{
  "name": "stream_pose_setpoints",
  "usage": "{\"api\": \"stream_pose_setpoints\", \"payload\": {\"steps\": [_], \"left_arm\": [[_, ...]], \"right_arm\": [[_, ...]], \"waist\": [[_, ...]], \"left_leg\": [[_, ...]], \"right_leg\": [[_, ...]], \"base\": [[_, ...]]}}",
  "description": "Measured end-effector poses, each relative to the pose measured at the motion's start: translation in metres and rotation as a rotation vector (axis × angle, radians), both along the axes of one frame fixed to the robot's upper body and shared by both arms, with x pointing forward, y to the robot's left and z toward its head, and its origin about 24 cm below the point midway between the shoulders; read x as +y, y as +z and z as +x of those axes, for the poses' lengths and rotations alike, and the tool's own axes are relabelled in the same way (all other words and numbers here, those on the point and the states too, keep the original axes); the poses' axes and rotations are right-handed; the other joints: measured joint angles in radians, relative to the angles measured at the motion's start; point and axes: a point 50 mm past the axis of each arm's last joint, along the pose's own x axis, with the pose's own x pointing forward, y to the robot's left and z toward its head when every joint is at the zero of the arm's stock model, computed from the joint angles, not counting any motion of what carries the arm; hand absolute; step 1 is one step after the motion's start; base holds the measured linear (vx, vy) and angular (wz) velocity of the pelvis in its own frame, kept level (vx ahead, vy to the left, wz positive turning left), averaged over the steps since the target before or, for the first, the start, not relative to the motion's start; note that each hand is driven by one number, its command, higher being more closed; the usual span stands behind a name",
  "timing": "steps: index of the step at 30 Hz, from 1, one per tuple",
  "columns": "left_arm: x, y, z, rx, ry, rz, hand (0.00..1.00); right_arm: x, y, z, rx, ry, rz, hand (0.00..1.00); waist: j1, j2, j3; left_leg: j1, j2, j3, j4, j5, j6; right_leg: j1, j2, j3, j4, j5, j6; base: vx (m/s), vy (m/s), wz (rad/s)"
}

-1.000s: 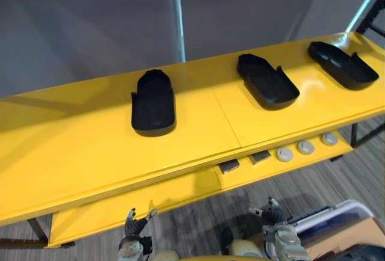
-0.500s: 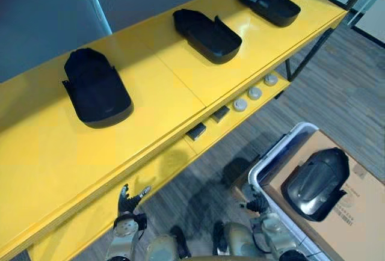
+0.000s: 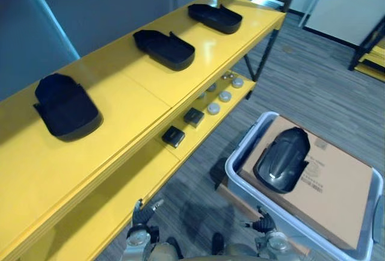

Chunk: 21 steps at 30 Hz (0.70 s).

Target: Walk over and take plastic housings, then place them on the shelf

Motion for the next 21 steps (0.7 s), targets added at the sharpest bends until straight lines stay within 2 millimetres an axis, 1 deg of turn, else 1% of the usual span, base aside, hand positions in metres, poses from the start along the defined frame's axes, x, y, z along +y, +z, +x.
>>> {"api": "stream_pose_setpoints", "payload": {"steps": [1,2,3,4,5,6,7,8,9,10,11,12,13,14,15,16,17,18,19,20,21], "left_arm": [[0.005,0.001,0.001,-0.002,-0.001,0.015,0.0],[0.007,0.002,0.002,-0.005,-0.002,0.021,0.0],[0.01,0.004,0.007,-0.017,-0.005,0.03,0.0],[0.012,0.005,0.008,-0.021,-0.003,0.034,0.0],[0.014,0.007,0.014,-0.036,-0.004,0.039,0.0],[0.011,0.008,0.017,-0.042,-0.009,0.033,0.0],[0.01,0.008,0.019,-0.048,-0.014,0.03,0.0],[0.007,0.01,0.023,-0.058,-0.022,0.024,0.0],[0.004,0.012,0.03,-0.074,-0.03,0.019,0.0],[0.003,0.013,0.032,-0.08,-0.032,0.018,0.0],[0.003,0.013,0.032,-0.082,-0.033,0.018,0.0],[0.002,0.011,0.03,-0.072,-0.039,0.016,0.0],[0.0,0.009,0.028,-0.06,-0.044,0.013,0.0],[-0.005,0.006,0.022,-0.039,-0.053,0.002,0.0],[-0.009,0.003,0.017,-0.027,-0.047,-0.013,0.0],[-0.011,0.002,0.013,-0.024,-0.038,-0.023,0.0],[-0.011,0.002,0.012,-0.021,-0.03,-0.029,0.0],[-0.01,0.001,0.009,-0.015,-0.023,-0.031,0.0],[-0.01,0.0,0.008,-0.014,-0.021,-0.032,0.0],[-0.01,0.0,0.007,-0.013,-0.011,-0.039,0.0],[-0.01,0.0,0.006,-0.01,-0.006,-0.042,0.0]], "right_arm": [[0.004,0.001,0.005,-0.012,-0.002,0.016,0.0],[0.004,0.002,0.006,-0.015,-0.002,0.017,0.0],[0.004,0.001,0.006,-0.012,-0.002,0.014,0.0],[0.004,0.001,0.006,-0.01,-0.003,0.013,0.0],[0.0,0.0,0.002,0.0,-0.007,0.005,0.0],[-0.002,0.0,0.0,0.004,-0.009,-0.002,0.0],[-0.005,0.0,-0.001,0.008,-0.011,-0.008,0.0],[-0.008,-0.001,-0.003,0.012,-0.022,-0.023,0.0],[-0.012,-0.002,-0.009,0.021,-0.043,-0.029,0.0],[-0.014,-0.002,-0.012,0.026,-0.056,-0.027,0.0],[-0.016,-0.004,-0.017,0.037,-0.069,-0.026,0.0],[-0.019,-0.003,-0.018,0.03,-0.089,-0.021,0.0],[-0.021,-0.002,-0.018,0.027,-0.093,-0.024,0.0],[-0.024,-0.002,-0.017,0.023,-0.107,-0.025,0.0],[-0.029,-0.001,-0.018,0.016,-0.149,-0.026,0.0],[-0.031,-0.001,-0.019,0.012,-0.181,-0.022,0.0],[-0.032,-0.001,-0.019,0.013,-0.192,-0.016,0.0],[-0.033,-0.001,-0.021,0.015,-0.213,-0.009,0.0],[-0.034,-0.001,-0.022,0.013,-0.227,-0.005,0.0],[-0.036,-0.001,-0.023,0.012,-0.245,-0.003,0.0],[-0.037,-0.001,-0.024,0.013,-0.259,0.0,0.0]], "waist": [[-0.002,-0.001,-0.003],[-0.001,0.0,-0.006],[-0.004,0.002,-0.006],[-0.002,-0.001,-0.006],[-0.007,0.007,-0.006],[-0.015,0.014,-0.008],[-0.023,0.015,-0.008],[-0.037,0.019,-0.007],[-0.04,0.02,-0.007],[-0.042,0.019,-0.006],[-0.05,0.02,-0.002],[-0.058,0.028,0.007],[-0.059,0.032,0.013],[-0.057,0.037,0.024],[-0.055,0.045,0.025],[-0.051,0.049,0.026],[-0.05,0.049,0.026],[-0.045,0.05,0.026],[-0.042,0.052,0.026],[-0.035,0.059,0.029],[-0.033,0.071,0.028]], "left_leg": [[0.015,0.012,0.083,0.0,-0.005,-0.005],[0.016,0.021,0.109,0.01,-0.012,-0.005],[0.016,0.047,0.145,0.047,-0.022,-0.021],[0.02,0.051,0.157,0.064,-0.023,-0.025],[0.027,0.068,0.144,0.075,-0.02,-0.03],[0.043,0.084,0.132,0.077,-0.019,-0.032],[0.051,0.09,0.13,0.078,-0.019,-0.032],[0.059,0.109,0.129,0.097,-0.02,-0.033],[0.064,0.135,0.125,0.137,-0.02,-0.032],[0.064,0.15,0.121,0.173,-0.02,-0.032],[0.052,0.189,0.097,0.262,-0.021,-0.03],[0.03,0.229,0.048,0.369,-0.021,-0.025],[0.015,0.242,-0.002,0.423,-0.025,-0.011],[-0.025,0.218,-0.145,0.488,-0.07,-0.027],[-0.064,0.156,-0.276,0.487,-0.095,-0.06],[-0.098,0.098,-0.363,0.46,-0.11,-0.068],[-0.115,0.073,-0.392,0.436,-0.111,-0.069],[-0.134,0.031,-0.442,0.366,-0.108,-0.074],[-0.132,0.016,-0.464,0.317,-0.103,-0.078],[-0.133,0.007,-0.481,0.255,-0.08,-0.081],[-0.136,0.005,-0.485,0.216,-0.035,-0.058]], "right_leg": [[-0.004,-0.087,-0.246,0.053,-0.011,-0.014],[0.002,-0.111,-0.324,0.065,-0.01,-0.017],[0.02,-0.136,-0.438,0.068,0.001,-0.016],[0.026,-0.134,-0.454,0.055,0.033,0.004],[0.03,-0.095,-0.411,0.026,0.052,0.008],[0.036,-0.067,-0.38,0.007,0.054,0.004],[0.039,-0.057,-0.369,0.004,0.052,0.001],[0.047,-0.039,-0.352,-0.002,0.046,-0.006],[0.057,-0.022,-0.335,-0.012,0.04,-0.008],[0.061,-0.016,-0.327,-0.012,0.034,-0.008],[0.073,-0.009,-0.313,-0.009,0.017,-0.011],[0.097,0.001,-0.292,-0.004,-0.001,-0.013],[0.106,0.006,-0.276,-0.002,-0.01,-0.013],[0.114,0.003,-0.246,0.012,-0.031,-0.013],[0.117,0.0,-0.218,0.015,-0.034,-0.011],[0.117,-0.008,-0.192,0.019,-0.036,-0.008],[0.117,-0.012,-0.184,0.023,-0.037,-0.005],[0.118,-0.016,-0.168,0.027,-0.035,0.002],[0.116,-0.015,-0.16,0.032,-0.031,0.01],[0.117,-0.008,-0.147,0.043,-0.039,0.021],[0.121,0.004,-0.138,0.055,-0.047,0.028]], "base": [[-0.06,-0.022,-1.52],[-0.02,-0.086,-1.72],[0.04,-0.098,-1.11],[0.06,-0.147,-1.23],[0.07,-0.162,-1.04],[0.06,-0.166,-0.92],[0.02,-0.16,-0.72],[0.01,-0.163,-0.56],[0.0,-0.134,-0.47],[0.01,-0.124,-0.37],[-0.02,-0.114,-0.36],[-0.03,-0.133,-0.41],[-0.02,-0.081,-0.59],[0.01,-0.006,-0.71],[0.05,0.027,-0.87],[0.06,0.031,-0.67],[0.08,0.044,-0.58],[0.06,0.047,-0.41],[0.06,0.064,-0.46],[0.07,0.104,-0.37],[0.17,0.177,-0.24]]}}
